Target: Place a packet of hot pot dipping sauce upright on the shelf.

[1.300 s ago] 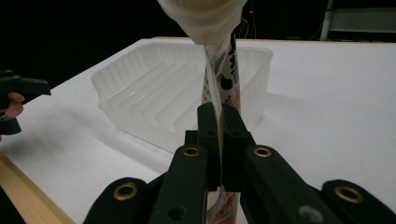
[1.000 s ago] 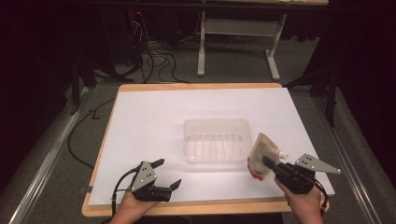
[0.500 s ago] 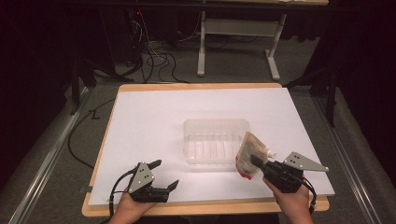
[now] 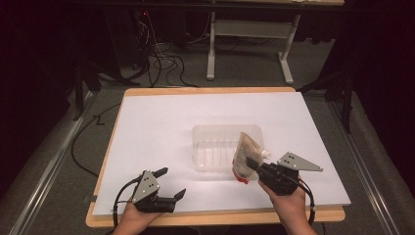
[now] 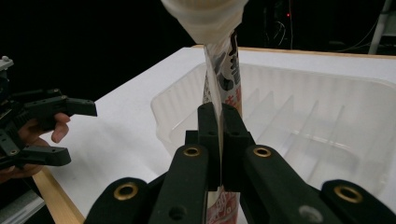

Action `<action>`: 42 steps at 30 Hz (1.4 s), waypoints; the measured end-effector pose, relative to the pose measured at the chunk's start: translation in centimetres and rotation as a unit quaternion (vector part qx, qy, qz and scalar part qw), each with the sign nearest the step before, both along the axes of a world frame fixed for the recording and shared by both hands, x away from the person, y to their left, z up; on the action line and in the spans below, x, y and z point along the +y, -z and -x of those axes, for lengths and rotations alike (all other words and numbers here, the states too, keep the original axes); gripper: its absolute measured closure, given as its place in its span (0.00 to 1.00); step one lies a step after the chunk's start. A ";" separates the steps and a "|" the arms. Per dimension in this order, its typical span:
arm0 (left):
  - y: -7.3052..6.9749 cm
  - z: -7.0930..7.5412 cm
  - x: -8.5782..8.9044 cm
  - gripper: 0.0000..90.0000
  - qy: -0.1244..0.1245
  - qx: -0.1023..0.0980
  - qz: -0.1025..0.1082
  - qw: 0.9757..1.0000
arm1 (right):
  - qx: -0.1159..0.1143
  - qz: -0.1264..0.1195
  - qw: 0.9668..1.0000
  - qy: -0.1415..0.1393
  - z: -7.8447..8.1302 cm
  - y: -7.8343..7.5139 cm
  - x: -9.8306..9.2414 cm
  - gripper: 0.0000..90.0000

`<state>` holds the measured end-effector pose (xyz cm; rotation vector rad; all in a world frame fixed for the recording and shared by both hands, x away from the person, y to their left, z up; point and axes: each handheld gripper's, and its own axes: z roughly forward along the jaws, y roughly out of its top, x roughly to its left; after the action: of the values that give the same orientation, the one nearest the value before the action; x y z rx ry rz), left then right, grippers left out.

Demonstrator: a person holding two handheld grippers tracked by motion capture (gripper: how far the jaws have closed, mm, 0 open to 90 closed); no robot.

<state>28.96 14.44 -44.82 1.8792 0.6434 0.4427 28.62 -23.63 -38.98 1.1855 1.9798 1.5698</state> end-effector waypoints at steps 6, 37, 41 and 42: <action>-0.1 0.0 0.1 0.12 0.001 -0.002 0.000 1.000 | 0.009 0.008 1.000 0.009 -1.3 0.1 1.4 1.00; -0.1 0.1 0.0 0.12 0.003 -0.002 0.002 1.000 | 0.013 0.029 0.998 0.060 -7.6 1.3 3.5 1.00; -0.1 0.1 0.0 0.12 0.002 -0.002 0.003 1.000 | 0.012 0.032 0.997 0.066 -8.1 1.5 3.5 1.00; -0.1 0.1 0.0 0.12 0.002 -0.002 0.003 1.000 | 0.010 0.033 0.997 0.065 -8.2 1.5 3.4 1.00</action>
<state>28.85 14.42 -44.75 1.8743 0.6370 0.4407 36.87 -20.19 -40.49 1.2822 1.9100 1.4220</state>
